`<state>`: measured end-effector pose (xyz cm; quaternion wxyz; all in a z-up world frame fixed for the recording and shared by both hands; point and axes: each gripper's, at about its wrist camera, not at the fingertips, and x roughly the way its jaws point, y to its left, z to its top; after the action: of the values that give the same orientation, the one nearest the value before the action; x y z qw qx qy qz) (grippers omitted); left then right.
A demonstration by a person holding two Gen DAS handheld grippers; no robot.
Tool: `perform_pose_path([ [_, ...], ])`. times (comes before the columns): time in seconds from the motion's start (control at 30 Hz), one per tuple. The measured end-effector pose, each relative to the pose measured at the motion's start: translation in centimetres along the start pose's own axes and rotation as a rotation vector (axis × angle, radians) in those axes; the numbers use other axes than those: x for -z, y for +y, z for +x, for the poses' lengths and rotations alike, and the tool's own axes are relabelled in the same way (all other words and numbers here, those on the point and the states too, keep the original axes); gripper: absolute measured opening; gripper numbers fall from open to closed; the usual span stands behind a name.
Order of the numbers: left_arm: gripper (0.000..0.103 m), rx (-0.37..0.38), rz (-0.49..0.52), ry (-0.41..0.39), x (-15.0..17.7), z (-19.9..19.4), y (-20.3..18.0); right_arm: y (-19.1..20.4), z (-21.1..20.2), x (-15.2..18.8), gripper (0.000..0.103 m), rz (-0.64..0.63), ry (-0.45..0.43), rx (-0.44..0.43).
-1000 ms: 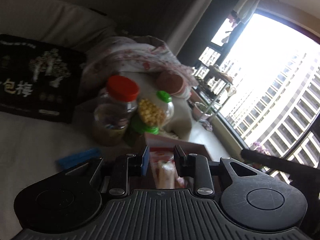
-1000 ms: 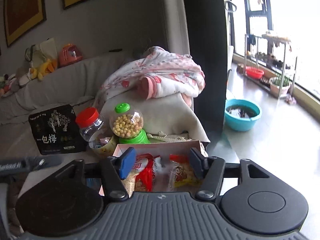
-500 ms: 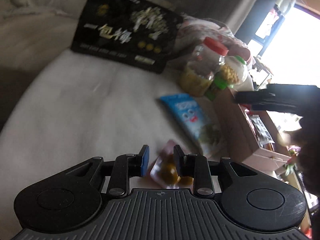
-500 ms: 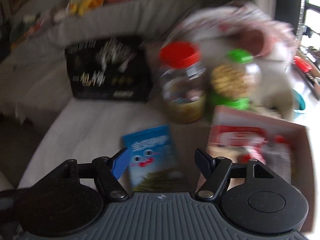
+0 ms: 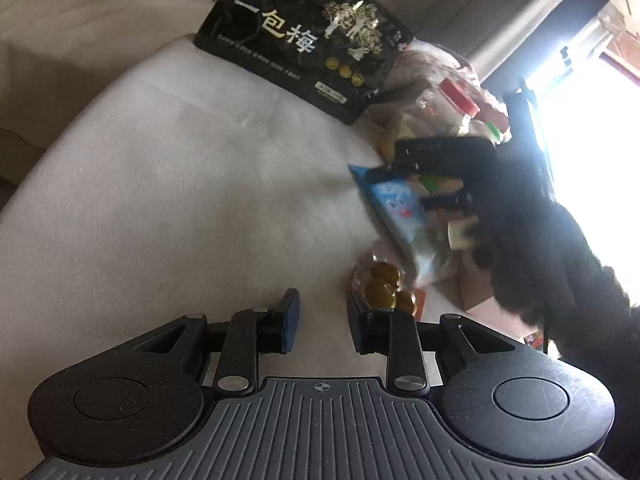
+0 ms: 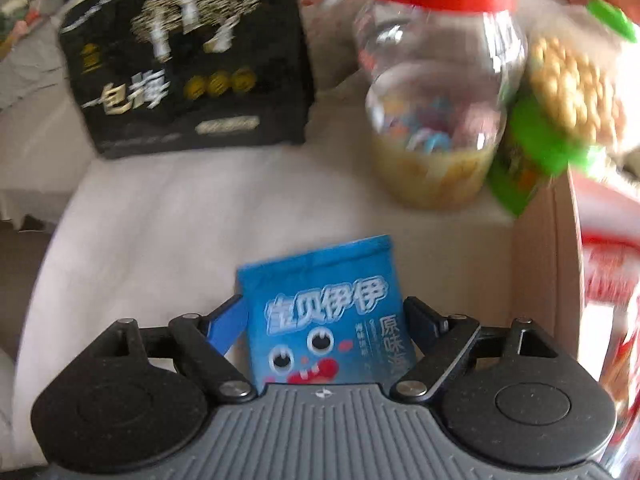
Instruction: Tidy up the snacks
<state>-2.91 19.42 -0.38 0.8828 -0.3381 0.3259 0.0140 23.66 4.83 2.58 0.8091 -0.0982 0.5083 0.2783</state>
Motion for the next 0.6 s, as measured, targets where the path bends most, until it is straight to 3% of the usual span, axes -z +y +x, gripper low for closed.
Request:
perform_pose_path([
  [0.37, 0.03, -0.02, 0.062, 0.022, 0.9, -0.4, -1.4, 1.7, -5.0, 10.2, 0.084, -0.077, -0.042, -0.055],
  [0.6, 0.031, -0.061, 0.141, 0.043, 1.7, 0.0, -3.5, 0.1, -8.1, 15.9, 0.084, -0.082, -0.099, -0.071],
])
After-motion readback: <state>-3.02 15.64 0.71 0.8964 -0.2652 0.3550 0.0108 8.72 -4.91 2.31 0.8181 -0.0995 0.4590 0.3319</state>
